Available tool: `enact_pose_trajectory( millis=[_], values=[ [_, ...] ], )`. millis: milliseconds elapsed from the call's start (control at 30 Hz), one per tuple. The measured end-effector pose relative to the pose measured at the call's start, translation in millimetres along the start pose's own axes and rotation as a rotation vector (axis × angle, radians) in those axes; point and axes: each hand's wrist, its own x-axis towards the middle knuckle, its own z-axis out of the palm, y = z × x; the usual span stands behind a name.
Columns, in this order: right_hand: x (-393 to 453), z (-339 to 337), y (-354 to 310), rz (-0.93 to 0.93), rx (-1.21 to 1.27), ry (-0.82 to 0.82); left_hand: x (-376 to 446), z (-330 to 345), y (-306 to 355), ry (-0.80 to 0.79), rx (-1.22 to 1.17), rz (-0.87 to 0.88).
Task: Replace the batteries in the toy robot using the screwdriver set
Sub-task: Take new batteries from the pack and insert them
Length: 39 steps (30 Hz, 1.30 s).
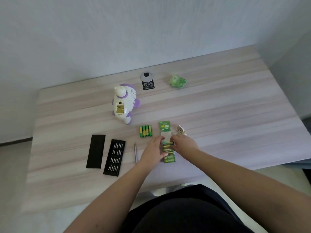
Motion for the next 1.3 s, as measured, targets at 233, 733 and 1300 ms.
enact_pose_trajectory(
  millis=[233,733,1300],
  values=[
    [15,-10,-7,-0.188,-0.317,-0.054,1,-1,1,-0.001,0.056,0.012],
    [27,-9,-3,-0.249,-0.4,-0.065,3,-1,1,-0.016,0.062,-0.015],
    [1,0,1,-0.252,-0.485,-0.001,1,-4,9,-0.035,0.056,-0.061]
  ],
)
